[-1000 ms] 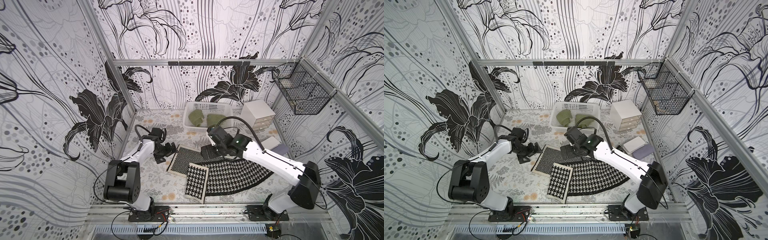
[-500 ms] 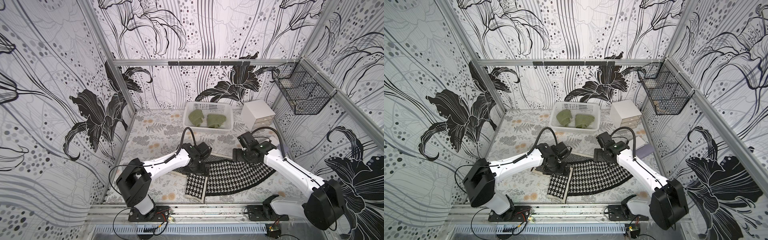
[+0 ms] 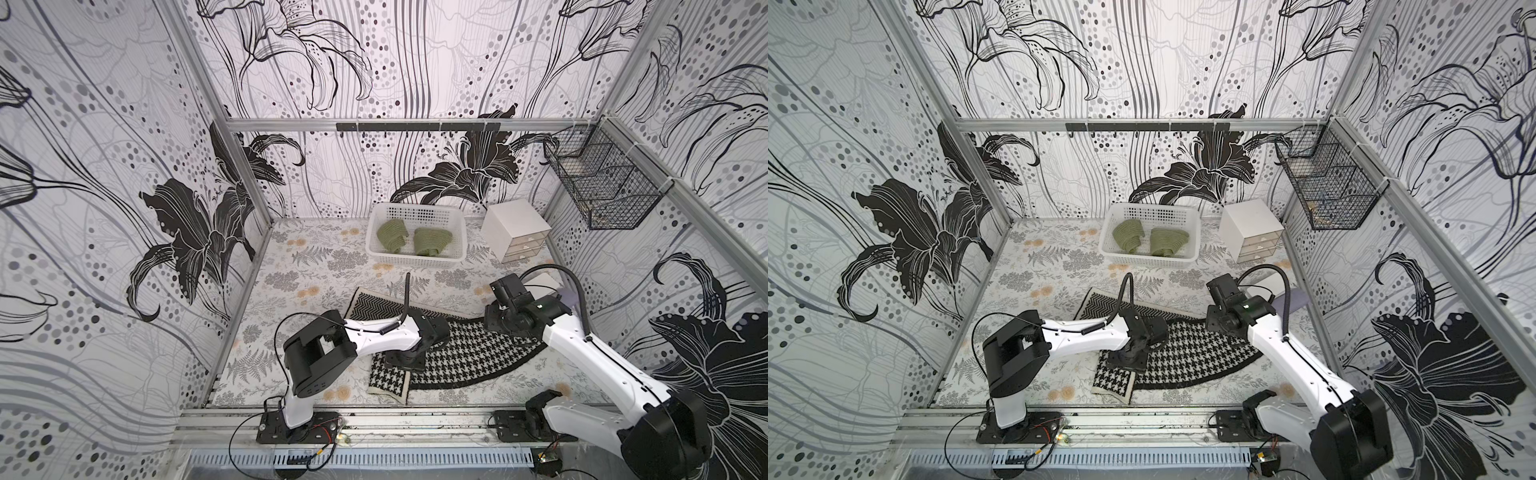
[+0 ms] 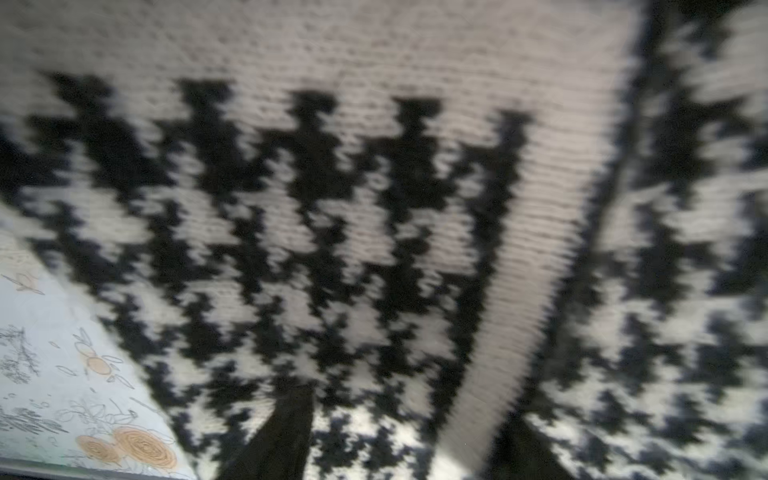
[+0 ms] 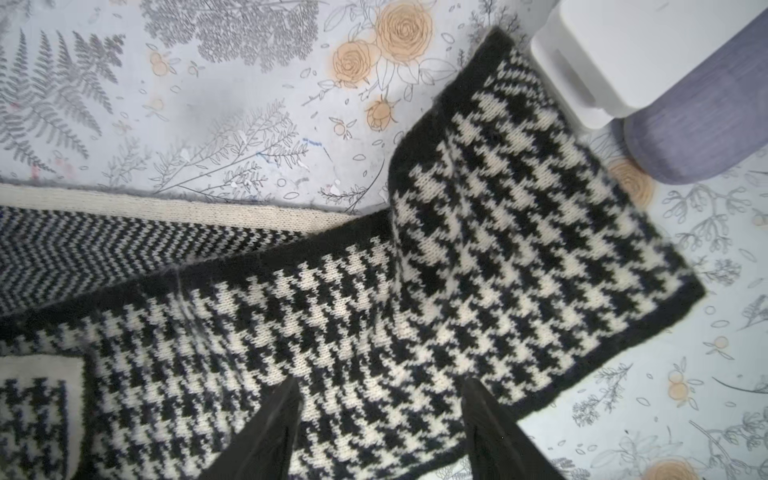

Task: Roll up the scarf and place it into the basket
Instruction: Flatten out the scarf at the center of the board.

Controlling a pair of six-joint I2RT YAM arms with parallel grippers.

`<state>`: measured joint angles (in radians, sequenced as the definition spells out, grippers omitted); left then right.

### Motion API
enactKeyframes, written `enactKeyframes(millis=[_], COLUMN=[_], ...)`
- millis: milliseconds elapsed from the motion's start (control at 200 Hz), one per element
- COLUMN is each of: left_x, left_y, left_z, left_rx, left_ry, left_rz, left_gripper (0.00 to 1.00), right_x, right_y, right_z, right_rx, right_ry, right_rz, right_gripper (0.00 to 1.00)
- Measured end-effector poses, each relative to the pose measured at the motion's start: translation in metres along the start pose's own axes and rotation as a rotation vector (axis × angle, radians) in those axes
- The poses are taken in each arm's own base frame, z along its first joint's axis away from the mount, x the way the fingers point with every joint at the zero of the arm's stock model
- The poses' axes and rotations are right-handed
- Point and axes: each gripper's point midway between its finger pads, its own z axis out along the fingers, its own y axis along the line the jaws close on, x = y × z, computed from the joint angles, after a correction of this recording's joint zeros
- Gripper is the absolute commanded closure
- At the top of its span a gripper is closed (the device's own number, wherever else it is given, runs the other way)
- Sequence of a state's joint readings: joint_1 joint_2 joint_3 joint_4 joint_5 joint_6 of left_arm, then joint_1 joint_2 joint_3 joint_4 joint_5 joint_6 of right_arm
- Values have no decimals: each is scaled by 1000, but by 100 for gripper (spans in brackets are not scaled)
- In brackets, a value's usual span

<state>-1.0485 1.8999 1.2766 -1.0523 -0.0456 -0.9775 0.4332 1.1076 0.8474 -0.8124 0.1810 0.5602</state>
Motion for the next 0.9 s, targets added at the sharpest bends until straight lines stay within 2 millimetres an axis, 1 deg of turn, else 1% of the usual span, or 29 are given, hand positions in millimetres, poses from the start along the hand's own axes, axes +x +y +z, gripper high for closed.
enactKeyframes(millis=[15, 55, 155, 335, 430, 496, 531, 571, 596, 631, 686, 696, 726, 741, 766, 781, 791, 796, 806, 811, 836, 841, 851, 856, 866, 876, 881, 896], left_x=[-1, -5, -11, -15, -24, -36, -45, -53, -58, -60, -63, -63, -65, -69, -74, -82, -85, -88, -92, -96, -107, -111, -115, -119, -123, -125, -128, -133], left_y=[0, 0, 4, 19, 25, 15, 5, -9, -19, -28, -27, -26, -17, -8, 5, 20, 26, 33, 41, 49, 72, 81, 89, 99, 109, 116, 125, 140], left_z=[-1, -5, -16, -35, -49, -69, -85, -106, -124, -146, -181, -184, -199, -204, -207, -206, -206, -204, -201, -197, -186, -182, -176, -171, -163, -157, -151, -139], left_rx=[-2, -9, -24, -53, -46, 6, 60, 140, 210, 294, 408, 420, 470, 486, 511, 517, 523, 522, 514, 505, 492, 481, 472, 460, 447, 436, 418, 395], left_ry=[-4, -20, -51, -88, -109, -144, -174, -216, -250, -295, -362, -369, -397, -417, -431, -445, -447, -450, -452, -452, -446, -445, -440, -436, -428, -419, -413, -392], left_rz=[-2, -7, -15, 2, 42, 102, 134, 165, 189, 216, 237, 239, 237, 226, 202, 175, 159, 141, 124, 108, 46, 23, 1, -23, -52, -68, -91, -131], left_gripper=[93, 100, 100, 100, 100, 100, 100, 100, 100, 100, 100, 100, 100, 100, 100, 100, 100, 100, 100, 100, 100, 100, 100, 100, 100, 100, 100, 100], right_x=[0, 0, 2, 11, 12, 11, 10, 9, 8, 7, 7, 7, 7, 7, 7, 7, 7, 7, 7, 7, 7, 7, 7, 7, 7, 7, 7, 8], right_y=[0, 0, -1, -4, -4, -5, -5, -7, -8, -10, -11, -11, -11, -12, -12, -11, -11, -11, -11, -11, -11, -11, -11, -11, -11, -11, -11, -11], right_z=[0, -1, 1, 15, 18, 18, 18, 18, 18, 19, 19, 19, 19, 20, 20, 20, 21, 21, 21, 22, 22, 23, 23, 24, 24, 25, 25, 26], right_rx=[-1, -3, -1, 31, 35, 34, 36, 42, 48, 54, 60, 61, 62, 63, 64, 64, 64, 65, 65, 66, 67, 67, 68, 69, 70, 72, 72, 73], right_ry=[-1, -5, -2, 50, 55, 50, 46, 42, 40, 37, 36, 36, 36, 37, 38, 39, 40, 39, 40, 42, 44, 44, 47, 48, 49, 51, 53, 55], right_rz=[0, 1, 2, -9, -10, -7, -3, 1, 3, 6, 7, 7, 8, 8, 8, 7, 7, 7, 7, 7, 7, 7, 7, 7, 6, 6, 5, 5], right_gripper=[35, 35, 35, 35, 35, 35, 35, 35, 35, 35, 35, 35, 35, 35, 35, 35, 35, 35, 35, 35, 35, 35, 35, 35, 35, 35, 35, 35])
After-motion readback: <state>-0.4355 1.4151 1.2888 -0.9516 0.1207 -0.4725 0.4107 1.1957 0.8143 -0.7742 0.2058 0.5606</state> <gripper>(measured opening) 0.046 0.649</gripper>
